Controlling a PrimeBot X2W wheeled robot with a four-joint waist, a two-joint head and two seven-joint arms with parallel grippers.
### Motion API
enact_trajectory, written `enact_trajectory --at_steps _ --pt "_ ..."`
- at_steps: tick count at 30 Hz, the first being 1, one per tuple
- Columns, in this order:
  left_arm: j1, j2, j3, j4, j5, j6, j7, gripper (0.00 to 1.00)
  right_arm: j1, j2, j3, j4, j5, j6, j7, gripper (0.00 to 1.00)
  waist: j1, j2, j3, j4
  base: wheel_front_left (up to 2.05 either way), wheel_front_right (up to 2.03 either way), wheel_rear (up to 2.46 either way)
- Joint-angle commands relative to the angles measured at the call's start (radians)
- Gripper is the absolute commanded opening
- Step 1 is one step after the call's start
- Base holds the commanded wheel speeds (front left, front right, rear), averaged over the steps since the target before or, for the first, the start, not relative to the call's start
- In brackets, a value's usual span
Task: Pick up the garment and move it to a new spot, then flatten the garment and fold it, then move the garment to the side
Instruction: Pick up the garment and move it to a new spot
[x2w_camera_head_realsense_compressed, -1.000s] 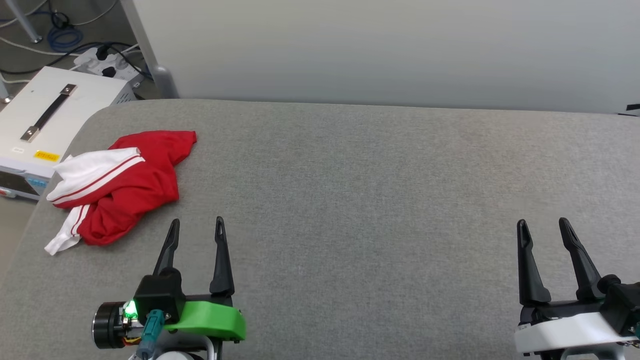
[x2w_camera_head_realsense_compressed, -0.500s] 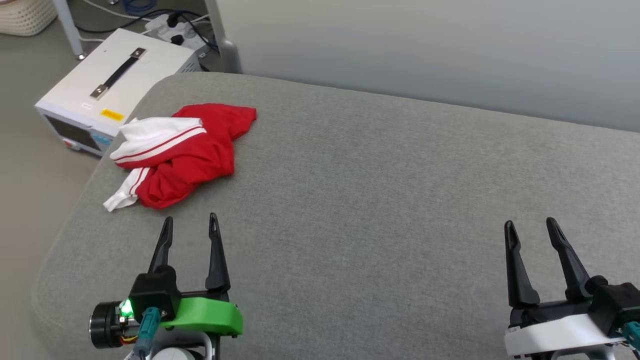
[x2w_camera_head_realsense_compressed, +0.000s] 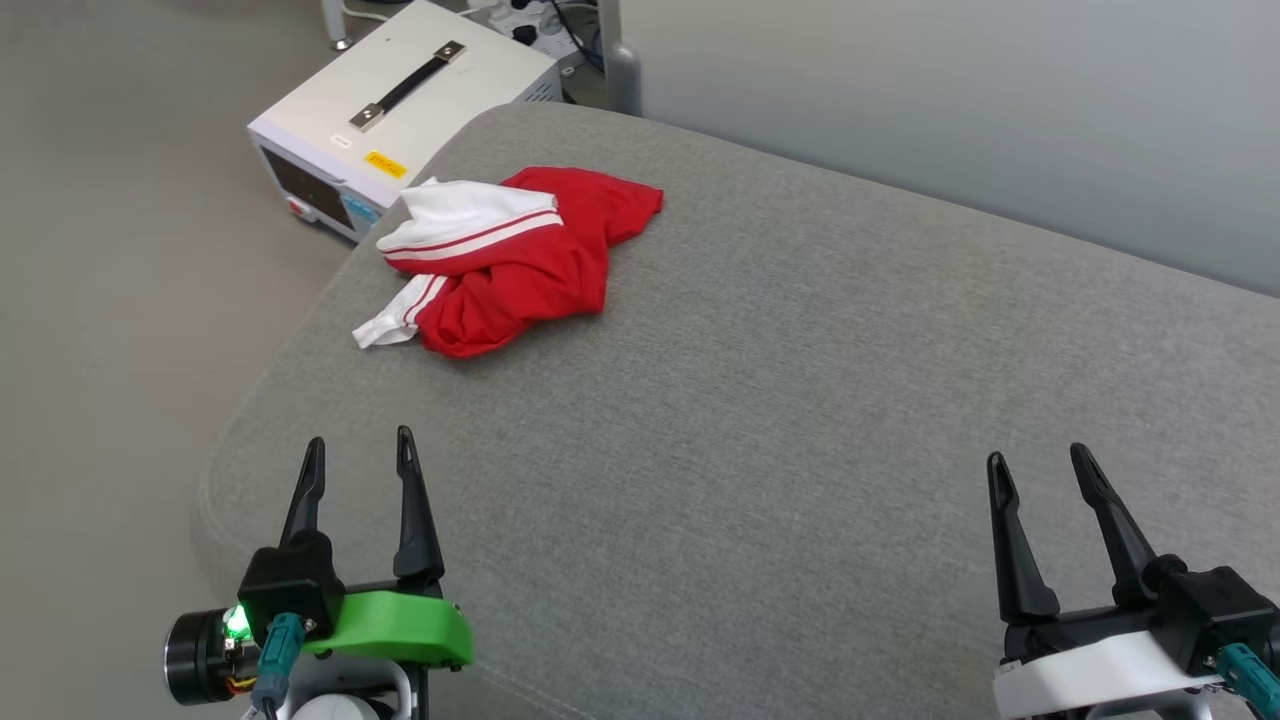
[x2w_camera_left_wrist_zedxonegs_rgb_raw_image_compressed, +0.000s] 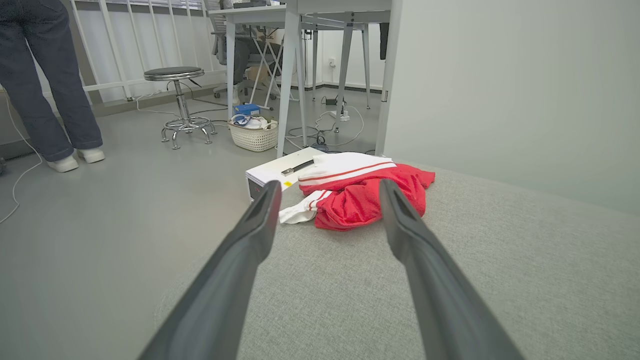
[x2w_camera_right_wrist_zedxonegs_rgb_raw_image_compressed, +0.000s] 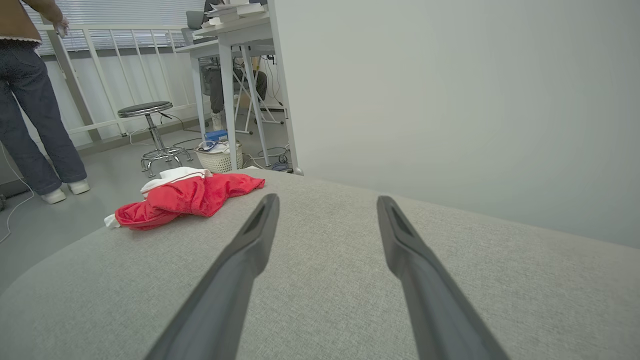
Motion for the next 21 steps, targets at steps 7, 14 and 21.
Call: enact_trajectory --at_steps 7,14,21 --pt "-0.006 -0.004 0.015 0.007 -0.017 0.007 -0.006 1.00 -0.009 -0.002 0.004 0.008 -0.019 -0.001 -0.009 1.00 0.0000 0.0000 0.013 0.089 0.00 0.00 0.00" --pt "-0.007 -0.004 0.022 0.008 -0.026 0.009 -0.006 1.00 -0.015 -0.002 0.006 0.015 -0.016 -0.001 -0.009 1.00 0.0000 0.0000 0.017 0.092 0.00 0.00 0.00" --pt "-0.061 -0.004 0.067 0.019 -0.062 -0.026 -0.006 1.00 -0.039 -0.002 0.018 0.015 -0.025 -0.001 -0.009 1.00 0.0000 0.0000 0.040 0.030 0.00 0.00 0.00"
